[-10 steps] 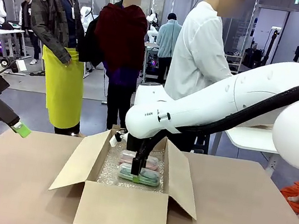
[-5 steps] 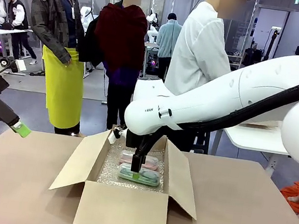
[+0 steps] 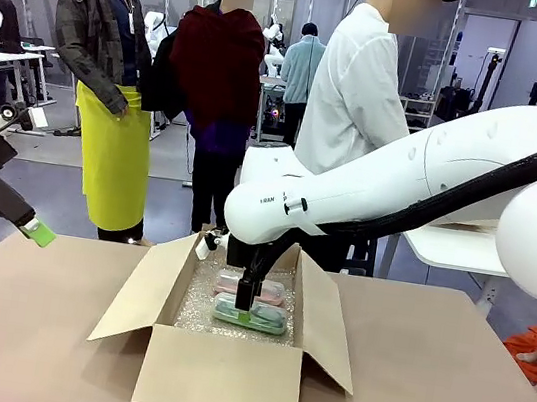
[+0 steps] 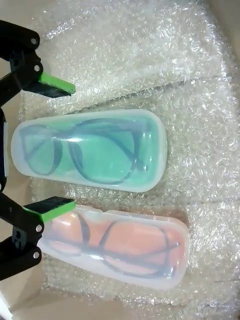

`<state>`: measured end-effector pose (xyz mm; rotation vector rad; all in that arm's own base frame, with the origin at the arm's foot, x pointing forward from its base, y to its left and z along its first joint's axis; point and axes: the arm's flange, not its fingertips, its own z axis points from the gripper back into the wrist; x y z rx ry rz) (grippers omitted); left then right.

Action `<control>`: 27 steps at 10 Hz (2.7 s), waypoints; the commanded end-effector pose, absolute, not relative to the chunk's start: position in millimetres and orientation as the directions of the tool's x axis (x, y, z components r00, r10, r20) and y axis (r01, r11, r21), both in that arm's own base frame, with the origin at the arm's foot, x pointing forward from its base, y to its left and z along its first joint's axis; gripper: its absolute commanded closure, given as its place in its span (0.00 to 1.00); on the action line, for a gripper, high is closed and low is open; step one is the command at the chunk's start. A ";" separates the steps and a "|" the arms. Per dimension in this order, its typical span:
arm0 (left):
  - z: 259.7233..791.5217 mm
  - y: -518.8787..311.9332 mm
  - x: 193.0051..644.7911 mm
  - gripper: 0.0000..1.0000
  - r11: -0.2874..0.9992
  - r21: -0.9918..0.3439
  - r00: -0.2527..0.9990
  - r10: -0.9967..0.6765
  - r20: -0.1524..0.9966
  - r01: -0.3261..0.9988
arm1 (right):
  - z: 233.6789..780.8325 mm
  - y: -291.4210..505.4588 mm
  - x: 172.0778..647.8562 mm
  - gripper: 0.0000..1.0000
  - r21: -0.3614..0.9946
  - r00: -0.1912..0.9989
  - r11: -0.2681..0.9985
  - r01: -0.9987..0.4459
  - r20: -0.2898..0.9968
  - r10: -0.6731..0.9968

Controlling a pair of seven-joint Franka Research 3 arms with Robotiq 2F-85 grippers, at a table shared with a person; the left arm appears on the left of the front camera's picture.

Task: Pack the glasses set securely to prepare it for shipping.
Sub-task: Position the Package Box on the left side of the table.

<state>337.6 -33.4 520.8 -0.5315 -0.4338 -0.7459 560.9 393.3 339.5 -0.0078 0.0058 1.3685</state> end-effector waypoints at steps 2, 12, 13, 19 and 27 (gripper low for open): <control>521.3 -31.7 337.1 0.00 0.590 -0.309 0.643 -0.519 0.563 0.746 | 341.3 394.9 559.3 0.00 -0.001 0.214 0.214 -0.977 0.001 0.977; 521.3 -31.7 337.1 0.00 0.590 -0.309 0.643 -0.519 0.563 0.746 | 484.0 360.6 496.6 0.00 -0.043 0.195 0.195 -0.980 -0.008 0.981; 521.3 -31.7 337.1 0.00 0.590 -0.309 0.643 -0.519 0.563 0.746 | 496.0 337.0 483.0 0.00 -0.058 0.248 0.250 -0.967 0.038 0.968; 521.3 -31.7 337.1 0.00 0.590 -0.309 0.643 -0.519 0.563 0.746 | 509.2 181.7 384.6 0.00 0.058 0.537 0.553 -0.831 0.346 0.769; 521.3 -31.7 337.1 0.00 0.590 -0.309 0.643 -0.519 0.563 0.746 | 504.9 73.1 340.9 0.00 0.162 0.697 0.718 -0.677 0.453 0.555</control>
